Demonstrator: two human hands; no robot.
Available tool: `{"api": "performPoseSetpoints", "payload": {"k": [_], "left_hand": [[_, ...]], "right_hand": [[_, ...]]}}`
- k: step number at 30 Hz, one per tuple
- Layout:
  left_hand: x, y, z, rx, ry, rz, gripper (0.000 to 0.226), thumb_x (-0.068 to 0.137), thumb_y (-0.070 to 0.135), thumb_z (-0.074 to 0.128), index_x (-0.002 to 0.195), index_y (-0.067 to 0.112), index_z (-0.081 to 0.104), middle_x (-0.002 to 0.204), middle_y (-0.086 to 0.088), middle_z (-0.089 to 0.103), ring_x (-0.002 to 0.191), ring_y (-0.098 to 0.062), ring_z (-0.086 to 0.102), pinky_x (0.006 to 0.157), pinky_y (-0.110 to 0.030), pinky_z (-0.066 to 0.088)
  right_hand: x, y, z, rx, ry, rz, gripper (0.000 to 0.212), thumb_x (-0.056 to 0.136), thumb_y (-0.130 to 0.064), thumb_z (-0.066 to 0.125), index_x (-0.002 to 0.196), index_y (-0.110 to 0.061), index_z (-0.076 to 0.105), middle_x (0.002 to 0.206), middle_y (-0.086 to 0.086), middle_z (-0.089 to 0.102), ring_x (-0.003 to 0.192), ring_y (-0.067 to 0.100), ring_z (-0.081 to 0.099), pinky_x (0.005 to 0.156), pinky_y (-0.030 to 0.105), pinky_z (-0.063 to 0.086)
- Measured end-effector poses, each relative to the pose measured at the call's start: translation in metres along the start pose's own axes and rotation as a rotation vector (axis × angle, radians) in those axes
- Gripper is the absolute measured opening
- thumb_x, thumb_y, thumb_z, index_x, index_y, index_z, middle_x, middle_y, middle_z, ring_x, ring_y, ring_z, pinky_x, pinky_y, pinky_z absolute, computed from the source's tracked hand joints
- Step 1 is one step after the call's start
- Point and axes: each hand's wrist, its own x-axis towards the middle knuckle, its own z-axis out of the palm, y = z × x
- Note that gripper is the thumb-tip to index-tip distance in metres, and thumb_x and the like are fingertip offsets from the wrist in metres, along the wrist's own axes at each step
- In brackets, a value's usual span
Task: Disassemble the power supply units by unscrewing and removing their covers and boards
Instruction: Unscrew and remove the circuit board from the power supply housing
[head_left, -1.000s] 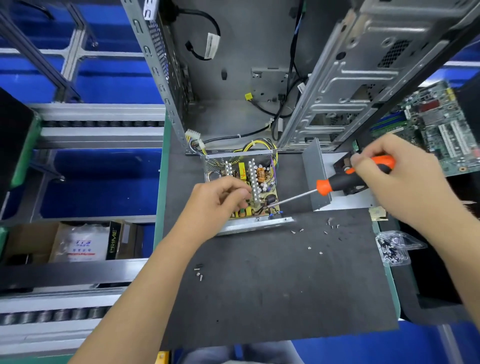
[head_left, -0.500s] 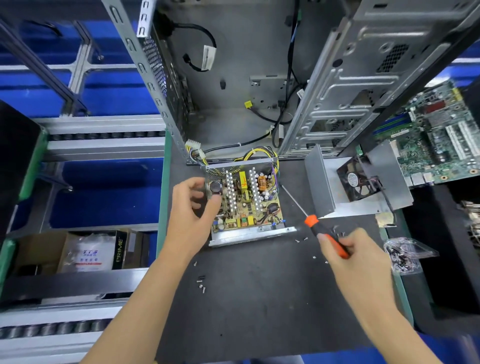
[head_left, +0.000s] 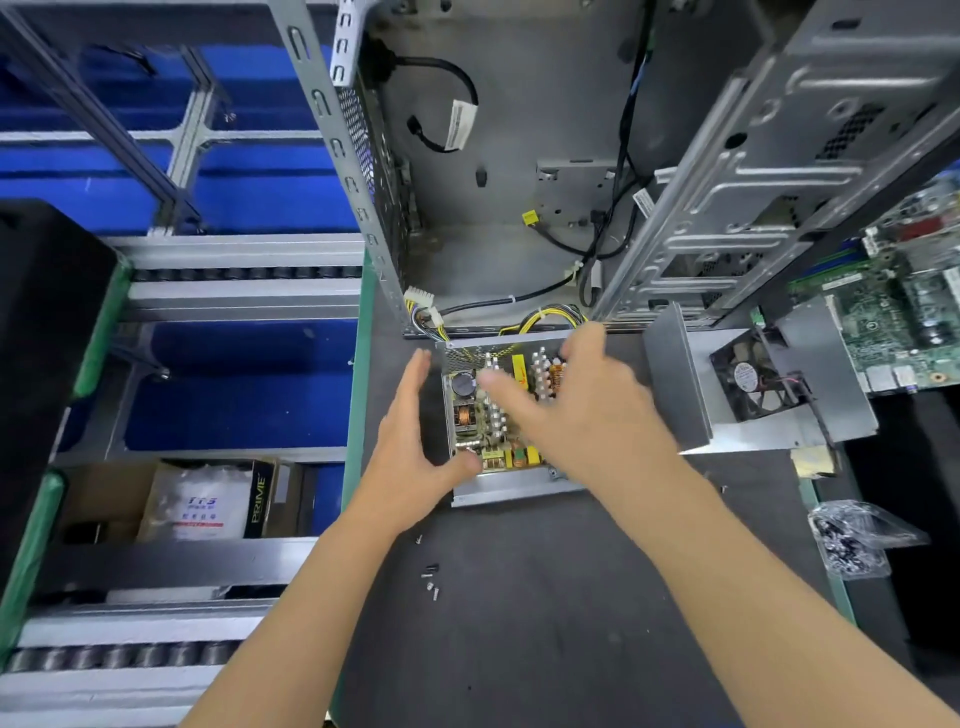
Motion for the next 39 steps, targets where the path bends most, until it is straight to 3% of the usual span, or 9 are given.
{"api": "performPoseSetpoints", "payload": {"k": [3,7,11,18,26,29,31,34,39], "left_hand": [[0.005,0.002,0.002,-0.007,-0.057,0.016,0.118,0.066,0.054,0.065,0.156,0.045,-0.01,0.157,0.038,0.001,0.151,0.001,0.005,0.121,-0.034,0.014],[0.005,0.001,-0.001,-0.04,-0.097,0.068,0.13,0.065,0.093,0.054,0.159,0.03,-0.011,0.16,0.036,0.004,0.152,-0.001,0.008,0.121,-0.03,0.014],[0.006,0.0,-0.004,0.075,-0.159,0.009,0.127,0.057,0.054,0.066,0.15,0.05,-0.021,0.148,0.052,-0.009,0.146,0.013,-0.006,0.124,-0.038,0.014],[0.006,0.002,0.001,0.212,-0.252,-0.141,0.128,0.053,0.059,0.058,0.143,0.053,-0.033,0.133,0.055,-0.035,0.149,-0.007,-0.02,0.121,-0.046,0.013],[0.005,0.004,0.006,0.411,-0.252,0.007,0.126,0.059,0.068,0.056,0.132,0.05,-0.045,0.134,0.047,-0.044,0.117,0.024,-0.047,0.115,-0.029,-0.008],[0.007,0.002,0.005,0.281,-0.174,0.021,0.108,0.065,0.055,0.045,0.152,0.045,-0.018,0.16,0.033,-0.013,0.141,0.013,-0.028,0.122,-0.027,-0.006],[0.012,0.006,0.004,0.049,-0.056,0.021,0.082,0.08,0.045,0.038,0.155,0.046,0.005,0.158,0.031,0.022,0.151,0.0,0.009,0.122,-0.021,0.01],[0.027,0.018,0.008,-0.051,0.072,0.08,0.054,0.1,0.032,0.046,0.152,0.04,0.034,0.14,0.032,0.05,0.132,0.01,0.043,0.104,-0.004,0.029],[0.044,0.023,0.01,0.189,0.209,0.185,0.023,0.098,0.003,0.056,0.113,0.018,0.065,0.095,0.013,0.068,0.084,-0.002,0.06,0.075,-0.013,0.046]], "right_hand": [[0.007,-0.015,0.026,-0.161,-0.142,0.022,0.085,0.068,-0.083,0.055,0.116,-0.02,0.024,0.115,0.011,0.055,0.109,0.037,0.054,0.084,0.046,0.047],[0.01,-0.01,0.045,-0.217,-0.068,0.013,0.071,0.076,-0.063,0.064,0.114,-0.021,0.021,0.115,0.01,0.051,0.109,0.036,0.054,0.07,0.041,0.042],[0.01,-0.006,0.048,-0.161,-0.026,0.011,0.063,0.076,-0.056,0.064,0.112,-0.021,0.026,0.113,0.007,0.05,0.105,0.032,0.054,0.066,0.036,0.037],[0.004,-0.005,0.035,-0.094,0.012,-0.024,0.054,0.074,-0.055,0.061,0.101,-0.022,0.027,0.099,-0.001,0.051,0.09,0.026,0.054,0.062,0.036,0.037],[0.004,0.01,0.013,0.055,-0.061,0.037,0.05,0.071,-0.055,0.062,0.09,-0.028,0.025,0.084,-0.011,0.047,0.07,0.014,0.049,0.054,0.032,0.031],[0.005,0.017,0.009,0.063,-0.072,0.043,0.051,0.071,-0.056,0.063,0.09,-0.027,0.026,0.083,-0.011,0.049,0.07,0.011,0.05,0.054,0.032,0.032],[0.004,0.02,0.01,0.028,-0.074,0.05,0.052,0.072,-0.056,0.064,0.092,-0.026,0.027,0.086,-0.011,0.048,0.075,0.018,0.052,0.06,0.035,0.036],[0.002,0.023,0.013,-0.019,-0.049,0.03,0.053,0.071,-0.057,0.064,0.095,-0.026,0.028,0.089,-0.011,0.047,0.081,0.023,0.051,0.063,0.036,0.036],[0.001,0.024,0.014,-0.055,-0.012,0.025,0.053,0.072,-0.056,0.063,0.093,-0.026,0.026,0.09,-0.007,0.048,0.083,0.024,0.051,0.064,0.036,0.039]]}}
